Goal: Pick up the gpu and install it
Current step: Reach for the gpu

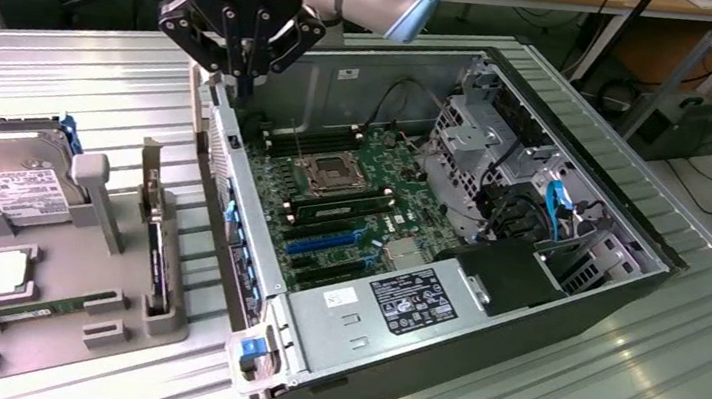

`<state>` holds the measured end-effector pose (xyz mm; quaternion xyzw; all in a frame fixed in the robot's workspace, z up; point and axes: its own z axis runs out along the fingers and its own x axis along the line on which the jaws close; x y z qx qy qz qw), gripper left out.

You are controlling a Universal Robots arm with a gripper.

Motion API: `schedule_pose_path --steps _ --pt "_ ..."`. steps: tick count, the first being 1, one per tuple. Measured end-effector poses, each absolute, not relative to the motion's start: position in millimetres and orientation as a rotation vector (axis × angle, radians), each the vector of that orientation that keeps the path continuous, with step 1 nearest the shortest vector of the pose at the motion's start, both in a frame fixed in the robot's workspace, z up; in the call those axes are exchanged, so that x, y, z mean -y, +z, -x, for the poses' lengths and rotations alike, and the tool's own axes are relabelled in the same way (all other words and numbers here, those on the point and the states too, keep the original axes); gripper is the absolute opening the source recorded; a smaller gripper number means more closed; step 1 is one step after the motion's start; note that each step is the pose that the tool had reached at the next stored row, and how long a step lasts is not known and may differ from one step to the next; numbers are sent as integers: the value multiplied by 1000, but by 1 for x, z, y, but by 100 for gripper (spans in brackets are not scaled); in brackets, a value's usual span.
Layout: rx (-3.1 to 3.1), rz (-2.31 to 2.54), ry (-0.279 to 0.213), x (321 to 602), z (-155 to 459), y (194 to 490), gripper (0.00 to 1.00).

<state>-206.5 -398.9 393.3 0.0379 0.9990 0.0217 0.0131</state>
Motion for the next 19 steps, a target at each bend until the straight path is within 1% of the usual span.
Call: schedule_pose_path --steps 19 --pt "-3112 -118 68 399 219 393 11"
